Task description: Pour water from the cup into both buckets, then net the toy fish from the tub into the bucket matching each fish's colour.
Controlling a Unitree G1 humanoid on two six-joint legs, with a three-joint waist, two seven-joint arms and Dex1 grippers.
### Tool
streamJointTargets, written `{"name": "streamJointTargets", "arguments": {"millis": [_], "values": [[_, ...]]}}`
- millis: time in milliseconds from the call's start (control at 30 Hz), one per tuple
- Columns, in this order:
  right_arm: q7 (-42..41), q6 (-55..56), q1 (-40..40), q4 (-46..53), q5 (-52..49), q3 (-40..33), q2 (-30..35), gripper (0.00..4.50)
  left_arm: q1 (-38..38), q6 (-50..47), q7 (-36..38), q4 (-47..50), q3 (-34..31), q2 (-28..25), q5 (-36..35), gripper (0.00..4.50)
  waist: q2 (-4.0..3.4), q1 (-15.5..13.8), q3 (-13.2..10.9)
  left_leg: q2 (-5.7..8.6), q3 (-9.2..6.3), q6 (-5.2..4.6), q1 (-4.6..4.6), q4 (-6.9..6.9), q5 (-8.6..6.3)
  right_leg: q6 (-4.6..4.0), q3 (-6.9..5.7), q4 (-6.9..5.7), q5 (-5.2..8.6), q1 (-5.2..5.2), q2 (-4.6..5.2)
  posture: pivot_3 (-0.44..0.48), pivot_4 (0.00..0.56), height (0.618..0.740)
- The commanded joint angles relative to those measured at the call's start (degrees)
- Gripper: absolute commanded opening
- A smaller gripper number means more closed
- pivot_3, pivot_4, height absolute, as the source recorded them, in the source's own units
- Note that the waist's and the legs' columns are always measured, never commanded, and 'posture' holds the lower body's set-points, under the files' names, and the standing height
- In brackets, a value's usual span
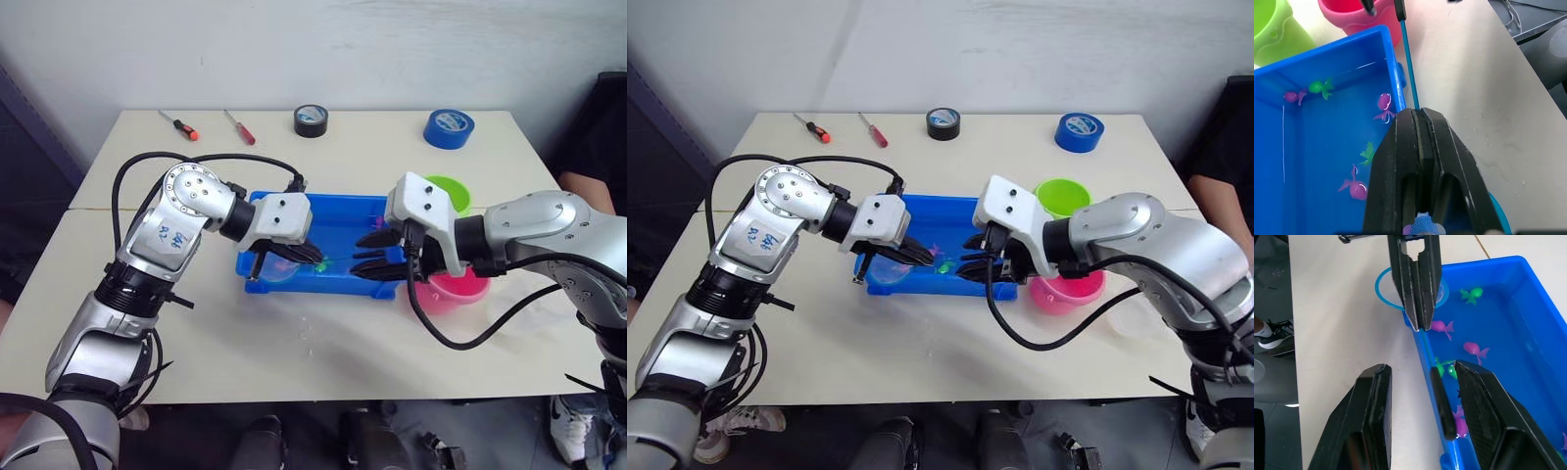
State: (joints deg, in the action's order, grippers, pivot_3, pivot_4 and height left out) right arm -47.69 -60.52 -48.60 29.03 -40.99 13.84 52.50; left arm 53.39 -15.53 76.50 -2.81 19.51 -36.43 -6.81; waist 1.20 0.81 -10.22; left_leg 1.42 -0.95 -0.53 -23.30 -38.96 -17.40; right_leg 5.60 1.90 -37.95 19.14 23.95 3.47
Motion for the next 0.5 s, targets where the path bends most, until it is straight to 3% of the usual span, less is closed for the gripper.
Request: {"name": "streamJointTargets", "arguments": {"millis": [33,67,133,233,267,500], "values": [[-0.7,1.0,-0.4,0.9,1.9,-0.4,-0.5,2.24,0.0,-0.4,-0.1,2.4,-1.3,0.0,-0.8,0.0,0.0,-0.1,0.0,0.0,0.0,-0.01,0.0,0.0,0.0,0.0,0.0,0.0,0.0,0.0,0.0,0.0,0.15,0.736],[-0.9,1.1,-0.4,0.9,2.3,-0.4,-0.6,2.24,0.0,-0.5,-0.1,2.5,-1.4,0.0,-0.8,0.0,0.0,-0.2,0.0,0.0,0.0,0.0,0.0,0.0,0.0,0.0,0.0,0.01,0.0,0.0,0.0,0.0,0.15,0.736],[-1.5,1.5,-0.5,0.8,3.3,-0.1,-0.7,1.68,0.1,-0.9,-0.3,2.4,-1.5,0.2,-0.9,0.0,-0.01,-0.4,0.0,0.0,0.0,0.0,0.0,0.0,0.0,0.0,0.0,0.0,0.0,0.0,0.0,0.0,0.15,0.736],[-1.9,1.9,-0.4,0.6,4.2,-0.2,-1.1,0.33,0.1,-1.0,-0.5,2.5,-1.6,0.3,-0.9,0.0,0.0,-0.7,0.0,0.0,0.0,0.0,0.0,0.0,0.0,0.0,-0.01,0.01,0.0,0.0,0.0,0.0,0.15,0.736],[-2.4,2.4,-0.3,0.7,4.9,0.0,-0.9,0.09,0.2,-1.4,-0.7,2.5,-1.7,0.4,-1.1,0.0,-0.01,-0.7,0.0,0.0,0.0,0.0,0.0,-0.01,0.0,0.0,-0.01,0.01,0.0,0.0,0.0,0.0,0.15,0.736],[-4.4,4.1,1.1,0.9,7.4,-0.1,-0.5,0.09,1.0,-4.9,-1.2,1.8,-3.3,1.7,-2.8,0.0,-0.01,-0.7,0.0,0.02,0.0,0.0,0.0,-0.01,0.0,0.0,-0.01,0.02,0.0,0.0,0.0,0.0,0.15,0.736]]}}
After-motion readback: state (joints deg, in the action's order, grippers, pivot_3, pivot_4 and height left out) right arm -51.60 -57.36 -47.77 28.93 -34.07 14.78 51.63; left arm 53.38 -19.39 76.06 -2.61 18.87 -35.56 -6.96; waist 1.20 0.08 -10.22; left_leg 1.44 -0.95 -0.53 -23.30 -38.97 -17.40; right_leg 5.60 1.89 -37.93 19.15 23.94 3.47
